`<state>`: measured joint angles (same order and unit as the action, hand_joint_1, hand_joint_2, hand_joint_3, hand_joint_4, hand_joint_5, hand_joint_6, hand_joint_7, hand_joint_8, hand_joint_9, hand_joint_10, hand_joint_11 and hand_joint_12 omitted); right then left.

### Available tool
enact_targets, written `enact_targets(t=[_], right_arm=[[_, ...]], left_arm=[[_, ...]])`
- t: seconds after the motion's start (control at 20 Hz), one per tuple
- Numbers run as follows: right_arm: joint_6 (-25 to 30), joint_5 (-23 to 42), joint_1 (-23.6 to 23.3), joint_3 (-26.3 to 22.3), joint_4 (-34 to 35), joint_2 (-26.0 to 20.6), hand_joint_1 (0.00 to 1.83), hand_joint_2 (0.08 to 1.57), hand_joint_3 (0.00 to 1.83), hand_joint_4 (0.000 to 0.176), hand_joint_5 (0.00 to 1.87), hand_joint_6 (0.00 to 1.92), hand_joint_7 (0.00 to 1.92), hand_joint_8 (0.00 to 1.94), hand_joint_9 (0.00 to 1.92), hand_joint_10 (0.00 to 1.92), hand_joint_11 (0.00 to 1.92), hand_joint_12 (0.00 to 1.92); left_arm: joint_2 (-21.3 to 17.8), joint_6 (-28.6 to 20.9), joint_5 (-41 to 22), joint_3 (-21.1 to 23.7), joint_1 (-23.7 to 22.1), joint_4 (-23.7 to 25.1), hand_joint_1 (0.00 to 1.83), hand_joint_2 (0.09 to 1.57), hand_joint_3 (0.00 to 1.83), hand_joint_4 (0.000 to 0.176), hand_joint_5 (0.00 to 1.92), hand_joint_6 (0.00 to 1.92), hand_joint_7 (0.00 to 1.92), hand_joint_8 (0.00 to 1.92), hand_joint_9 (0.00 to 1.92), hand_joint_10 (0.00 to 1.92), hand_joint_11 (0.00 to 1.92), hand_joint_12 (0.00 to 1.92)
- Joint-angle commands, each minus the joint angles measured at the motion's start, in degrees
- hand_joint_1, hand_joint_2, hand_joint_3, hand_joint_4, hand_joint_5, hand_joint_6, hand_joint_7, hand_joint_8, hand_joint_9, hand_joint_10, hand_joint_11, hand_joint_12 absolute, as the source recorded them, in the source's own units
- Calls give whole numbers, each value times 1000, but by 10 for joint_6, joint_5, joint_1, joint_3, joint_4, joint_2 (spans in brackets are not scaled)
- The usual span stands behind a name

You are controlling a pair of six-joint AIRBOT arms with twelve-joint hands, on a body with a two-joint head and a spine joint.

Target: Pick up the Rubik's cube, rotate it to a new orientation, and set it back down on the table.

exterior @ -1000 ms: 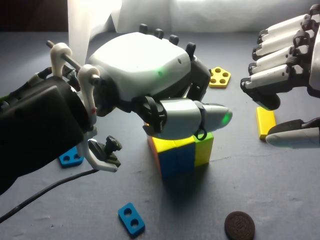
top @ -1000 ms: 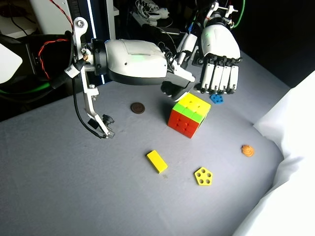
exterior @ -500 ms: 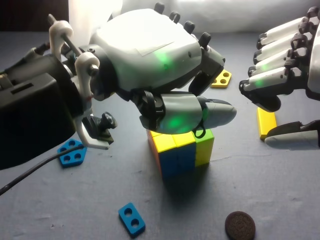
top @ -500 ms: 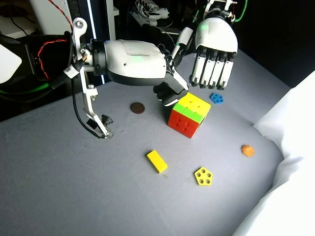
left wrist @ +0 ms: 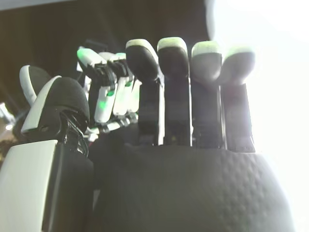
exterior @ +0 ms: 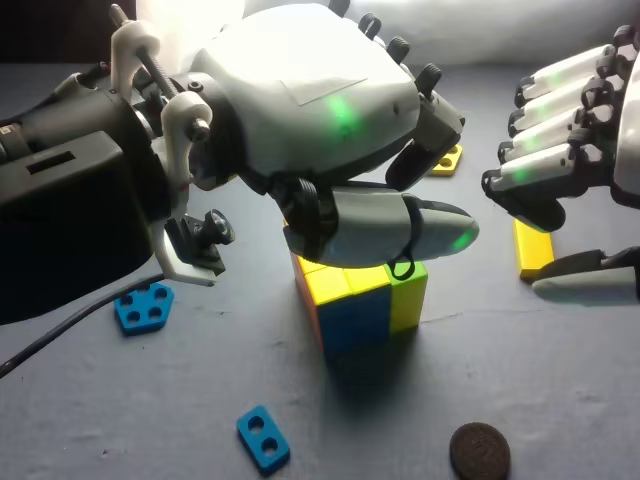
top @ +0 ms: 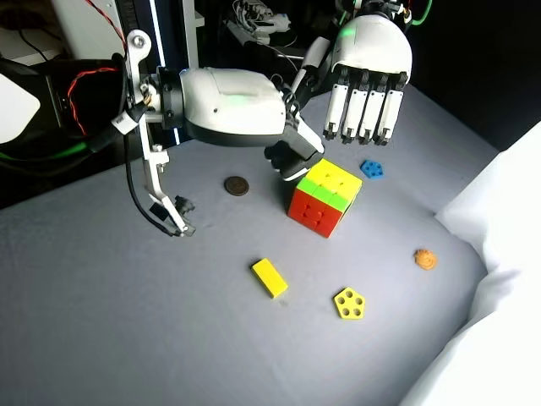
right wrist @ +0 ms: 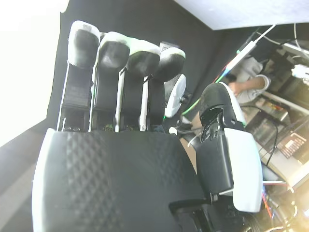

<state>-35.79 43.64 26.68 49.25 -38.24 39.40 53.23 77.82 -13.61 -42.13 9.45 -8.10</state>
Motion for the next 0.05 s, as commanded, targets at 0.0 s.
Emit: enact_targets(t=[0.0], right_arm=[[3,57,-4,-4,26,-3,153,1269,0,0,638,1716,772,1833,702,1921,593,1921]], left_arm=[[-4,-3,-62,-1,-10,5,54,1333,1,0,671,1685,797,1827,784,1921,630,1921]])
